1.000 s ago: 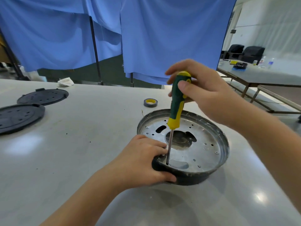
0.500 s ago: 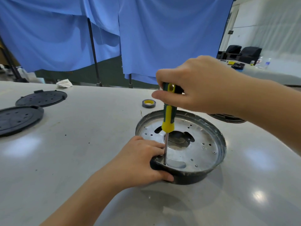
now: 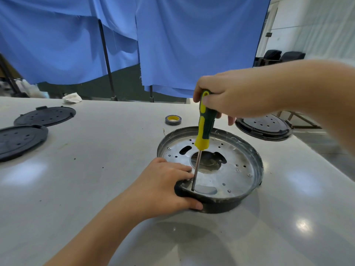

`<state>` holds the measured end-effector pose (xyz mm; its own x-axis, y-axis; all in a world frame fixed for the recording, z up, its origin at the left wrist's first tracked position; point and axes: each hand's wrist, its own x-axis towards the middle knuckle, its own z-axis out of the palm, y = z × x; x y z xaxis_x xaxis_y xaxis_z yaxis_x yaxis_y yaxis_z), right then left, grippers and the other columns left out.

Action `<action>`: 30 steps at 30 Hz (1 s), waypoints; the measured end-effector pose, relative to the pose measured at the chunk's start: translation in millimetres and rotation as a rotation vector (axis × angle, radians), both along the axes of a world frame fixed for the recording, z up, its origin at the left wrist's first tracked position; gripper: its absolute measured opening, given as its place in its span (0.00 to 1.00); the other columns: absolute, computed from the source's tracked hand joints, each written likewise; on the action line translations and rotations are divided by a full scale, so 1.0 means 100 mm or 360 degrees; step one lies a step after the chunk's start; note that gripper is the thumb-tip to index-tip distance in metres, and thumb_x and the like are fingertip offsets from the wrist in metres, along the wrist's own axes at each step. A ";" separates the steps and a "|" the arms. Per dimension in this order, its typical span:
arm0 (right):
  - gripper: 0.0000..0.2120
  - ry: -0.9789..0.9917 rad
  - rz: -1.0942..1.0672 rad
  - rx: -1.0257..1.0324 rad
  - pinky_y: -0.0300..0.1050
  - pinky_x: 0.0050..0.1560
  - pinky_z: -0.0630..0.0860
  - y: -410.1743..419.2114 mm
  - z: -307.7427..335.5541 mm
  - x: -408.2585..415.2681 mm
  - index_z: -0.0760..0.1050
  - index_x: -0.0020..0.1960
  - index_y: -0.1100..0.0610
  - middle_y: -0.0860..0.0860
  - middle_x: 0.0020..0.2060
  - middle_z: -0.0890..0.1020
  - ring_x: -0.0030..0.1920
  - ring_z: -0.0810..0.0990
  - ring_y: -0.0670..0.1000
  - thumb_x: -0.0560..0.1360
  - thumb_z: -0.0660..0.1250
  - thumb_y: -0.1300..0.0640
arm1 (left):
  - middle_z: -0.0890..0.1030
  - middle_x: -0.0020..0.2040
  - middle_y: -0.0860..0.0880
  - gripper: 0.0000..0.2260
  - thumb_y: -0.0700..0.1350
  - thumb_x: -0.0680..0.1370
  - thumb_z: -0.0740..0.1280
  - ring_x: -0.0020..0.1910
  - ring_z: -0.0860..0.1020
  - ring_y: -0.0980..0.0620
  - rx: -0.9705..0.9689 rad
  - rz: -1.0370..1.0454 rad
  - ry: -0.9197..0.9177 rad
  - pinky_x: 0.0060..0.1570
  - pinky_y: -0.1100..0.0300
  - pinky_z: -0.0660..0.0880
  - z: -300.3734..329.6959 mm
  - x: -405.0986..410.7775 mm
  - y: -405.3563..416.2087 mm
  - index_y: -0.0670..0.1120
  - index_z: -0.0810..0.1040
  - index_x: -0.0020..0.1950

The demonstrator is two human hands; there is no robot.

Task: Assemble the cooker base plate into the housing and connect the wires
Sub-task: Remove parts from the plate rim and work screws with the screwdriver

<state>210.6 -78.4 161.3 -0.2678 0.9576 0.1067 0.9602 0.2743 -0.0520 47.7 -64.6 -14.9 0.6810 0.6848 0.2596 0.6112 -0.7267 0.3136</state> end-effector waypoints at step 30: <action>0.19 0.1794 -0.0418 0.0590 0.32 0.21 0.64 0.22 -0.66 1.12 0.73 0.36 0.57 0.46 0.20 0.70 0.19 0.66 0.43 0.78 0.60 0.44 | 0.81 0.58 0.60 0.26 0.63 0.63 0.77 0.60 0.74 0.62 0.0068 -0.0047 -0.0143 0.67 0.66 0.58 -0.01 -0.02 0.00 0.54 0.82 0.58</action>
